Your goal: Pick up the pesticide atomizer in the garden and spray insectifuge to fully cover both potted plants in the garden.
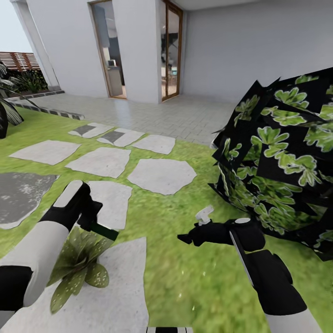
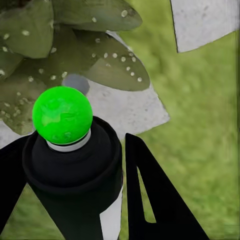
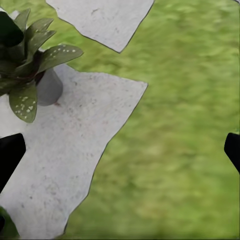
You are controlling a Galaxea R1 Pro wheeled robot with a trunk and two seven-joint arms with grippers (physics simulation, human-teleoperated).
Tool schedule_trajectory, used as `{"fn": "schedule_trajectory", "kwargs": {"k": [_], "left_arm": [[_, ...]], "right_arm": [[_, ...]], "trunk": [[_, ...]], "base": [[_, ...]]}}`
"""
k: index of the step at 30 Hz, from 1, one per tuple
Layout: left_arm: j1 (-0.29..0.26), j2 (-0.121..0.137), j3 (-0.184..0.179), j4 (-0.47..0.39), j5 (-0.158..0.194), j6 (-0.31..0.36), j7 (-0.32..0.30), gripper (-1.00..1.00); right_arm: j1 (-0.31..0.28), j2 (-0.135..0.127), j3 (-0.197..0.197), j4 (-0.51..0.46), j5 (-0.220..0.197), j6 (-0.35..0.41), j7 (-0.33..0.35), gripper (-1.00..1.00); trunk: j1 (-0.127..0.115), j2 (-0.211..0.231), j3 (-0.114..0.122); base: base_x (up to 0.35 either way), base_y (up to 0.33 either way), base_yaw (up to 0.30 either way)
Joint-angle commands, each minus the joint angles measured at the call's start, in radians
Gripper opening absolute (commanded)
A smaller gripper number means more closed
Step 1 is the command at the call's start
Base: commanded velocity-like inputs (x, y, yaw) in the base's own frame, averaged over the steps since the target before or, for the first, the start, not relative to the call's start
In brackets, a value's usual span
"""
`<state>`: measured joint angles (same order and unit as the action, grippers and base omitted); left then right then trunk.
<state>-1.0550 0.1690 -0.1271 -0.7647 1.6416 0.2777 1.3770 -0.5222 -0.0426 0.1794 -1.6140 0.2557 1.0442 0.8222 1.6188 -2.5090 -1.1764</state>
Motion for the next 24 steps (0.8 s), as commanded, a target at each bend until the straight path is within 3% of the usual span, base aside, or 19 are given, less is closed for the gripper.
{"fn": "schedule_trajectory", "kwargs": {"k": [1,3,5,8,10,12,16,22,24], "left_arm": [[0.021,0.005,-0.004,-0.056,0.004,0.026,0.005,-1.00],[0.081,0.028,0.002,-0.223,0.040,0.087,0.004,-1.00],[0.130,0.054,0.013,-0.372,0.112,0.135,0.003,-1.00],[0.204,0.122,0.024,-0.605,0.253,0.184,0.002,-1.00],[0.256,0.163,0.027,-0.708,0.297,0.216,-0.002,-1.00],[0.308,0.189,0.046,-0.761,0.316,0.270,-0.015,-1.00],[0.384,0.207,0.085,-0.800,0.326,0.401,-0.067,-1.00],[0.532,0.239,0.095,-0.838,0.318,0.574,-0.239,-1.00],[0.574,0.251,0.131,-0.840,0.315,0.614,-0.296,-1.00]], "right_arm": [[-0.001,0.000,0.001,-0.001,0.011,0.003,0.008,1.00],[-0.002,0.001,0.001,-0.001,0.012,0.003,0.006,1.00],[-0.002,0.001,0.002,-0.001,0.012,0.003,0.004,1.00],[-0.002,0.001,0.000,-0.001,0.013,0.003,0.003,1.00],[-0.002,0.000,-0.003,-0.001,0.013,0.003,0.003,1.00],[-0.002,0.000,-0.007,-0.001,0.014,0.003,0.003,1.00],[-0.002,0.000,-0.011,-0.001,0.014,0.003,0.002,1.00],[-0.009,-0.001,-0.019,-0.001,0.013,0.003,0.002,1.00],[-0.012,0.000,-0.019,-0.001,0.013,0.003,0.000,1.00]], "trunk": [[-0.001,0.000,-0.001],[-0.001,0.000,-0.001],[-0.001,0.000,-0.001],[-0.001,0.000,-0.001],[-0.001,0.000,-0.001],[-0.001,0.000,-0.001],[-0.001,0.000,-0.001],[-0.001,0.000,-0.001],[-0.001,0.000,-0.001]], "base": [[-0.311,0.180,0.000],[-0.284,0.210,0.000],[-0.248,0.238,0.000],[-0.206,0.265,0.000],[-0.148,0.291,0.000],[-0.067,0.310,0.000],[-0.006,0.329,0.000],[0.100,0.332,0.000],[0.143,0.325,0.000]]}}
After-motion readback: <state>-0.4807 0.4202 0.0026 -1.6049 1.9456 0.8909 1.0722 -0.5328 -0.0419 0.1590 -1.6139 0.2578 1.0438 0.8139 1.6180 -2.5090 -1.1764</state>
